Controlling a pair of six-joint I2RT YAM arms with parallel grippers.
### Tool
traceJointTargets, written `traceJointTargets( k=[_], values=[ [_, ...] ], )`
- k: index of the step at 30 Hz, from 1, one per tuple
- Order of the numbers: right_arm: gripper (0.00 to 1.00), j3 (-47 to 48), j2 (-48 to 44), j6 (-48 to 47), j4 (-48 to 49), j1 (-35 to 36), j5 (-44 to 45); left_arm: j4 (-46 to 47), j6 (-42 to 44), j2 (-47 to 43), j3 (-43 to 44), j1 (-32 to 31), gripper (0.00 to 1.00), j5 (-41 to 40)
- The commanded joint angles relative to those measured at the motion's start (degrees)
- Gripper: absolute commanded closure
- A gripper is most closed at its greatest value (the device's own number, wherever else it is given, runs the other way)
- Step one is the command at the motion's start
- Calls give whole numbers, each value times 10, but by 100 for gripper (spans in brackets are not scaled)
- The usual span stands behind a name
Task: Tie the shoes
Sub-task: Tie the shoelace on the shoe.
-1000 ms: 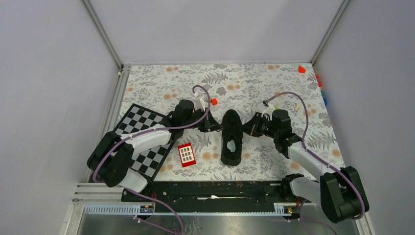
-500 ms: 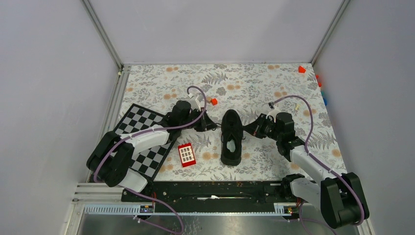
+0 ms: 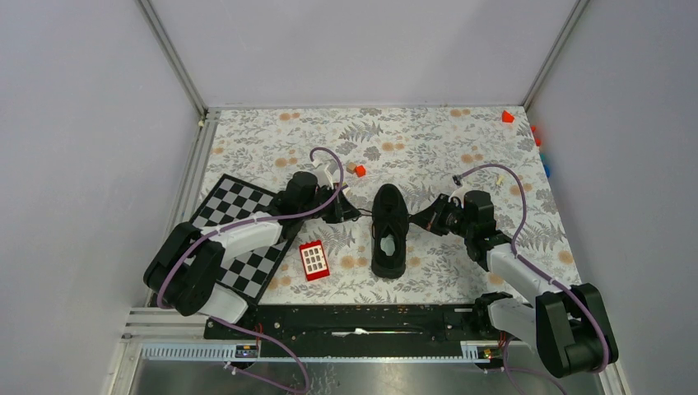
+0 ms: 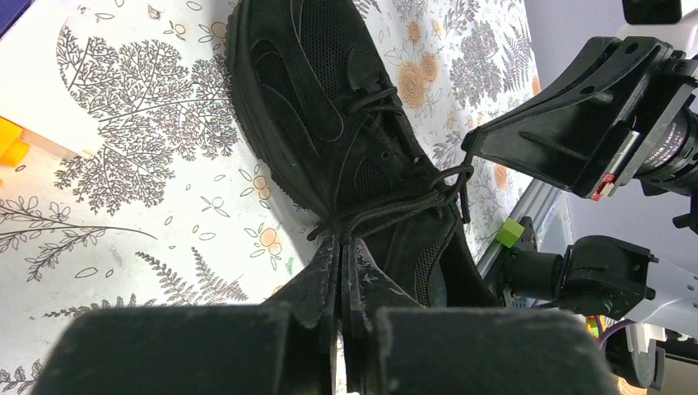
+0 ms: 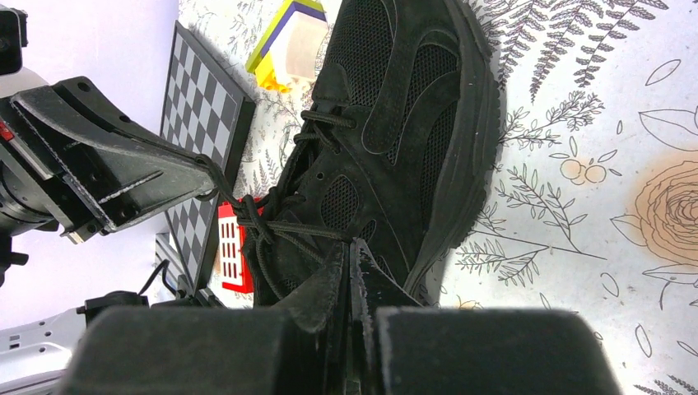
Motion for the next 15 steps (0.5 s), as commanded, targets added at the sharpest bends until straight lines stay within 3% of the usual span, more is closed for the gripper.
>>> traceJointTargets(
  k=[1,15],
  values=[
    [100,2,6,1,27,-7,-1,7,13,-24,-11,10,100,-23],
    [100,12,12,-1,26,-10,2,-8,26,-49,-14,18,100,-9]
  ],
)
